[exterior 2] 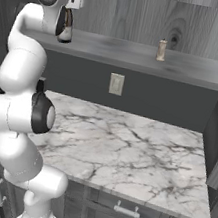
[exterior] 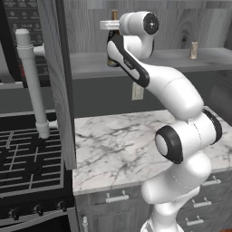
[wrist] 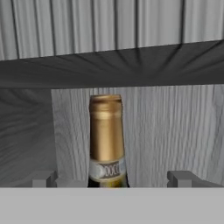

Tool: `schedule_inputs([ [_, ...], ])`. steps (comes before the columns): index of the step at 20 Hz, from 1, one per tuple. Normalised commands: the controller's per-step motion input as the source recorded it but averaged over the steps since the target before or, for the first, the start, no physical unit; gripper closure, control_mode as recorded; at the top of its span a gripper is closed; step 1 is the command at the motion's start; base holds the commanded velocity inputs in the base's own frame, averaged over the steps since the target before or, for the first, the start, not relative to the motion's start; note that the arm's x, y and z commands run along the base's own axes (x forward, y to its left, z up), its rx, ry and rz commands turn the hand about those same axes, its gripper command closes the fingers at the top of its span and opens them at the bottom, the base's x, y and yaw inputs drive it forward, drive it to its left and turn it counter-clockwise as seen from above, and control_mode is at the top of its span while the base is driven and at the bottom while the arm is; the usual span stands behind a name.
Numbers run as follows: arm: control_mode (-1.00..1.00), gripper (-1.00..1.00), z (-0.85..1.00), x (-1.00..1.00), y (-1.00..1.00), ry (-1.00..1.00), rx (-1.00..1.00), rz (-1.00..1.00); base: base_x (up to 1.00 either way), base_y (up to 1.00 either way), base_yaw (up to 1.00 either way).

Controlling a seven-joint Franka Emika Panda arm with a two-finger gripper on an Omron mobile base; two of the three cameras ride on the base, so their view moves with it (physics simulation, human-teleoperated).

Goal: Get the candle and the wine from the cabinet and move them to the dining counter.

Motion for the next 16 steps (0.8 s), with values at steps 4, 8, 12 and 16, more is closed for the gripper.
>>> schedule_inputs([
  [4,-1.00,-1.00,0.00,0.06,0.00,0.00,0.00,0.00,0.00,0.00,0.00],
  [8,-1.00,-1.00,0.00,0.02,0.00,0.00,0.00,0.00,0.00,0.00,0.00],
  [12,-1.00,-1.00,0.00,0.05,0.02,0.00,0.00,0.00,0.00,0.00,0.00],
  [16,-1.00,-1.00,0.00,0.06,0.11,0.00,0.00,0.00,0.00,0.00,0.00],
])
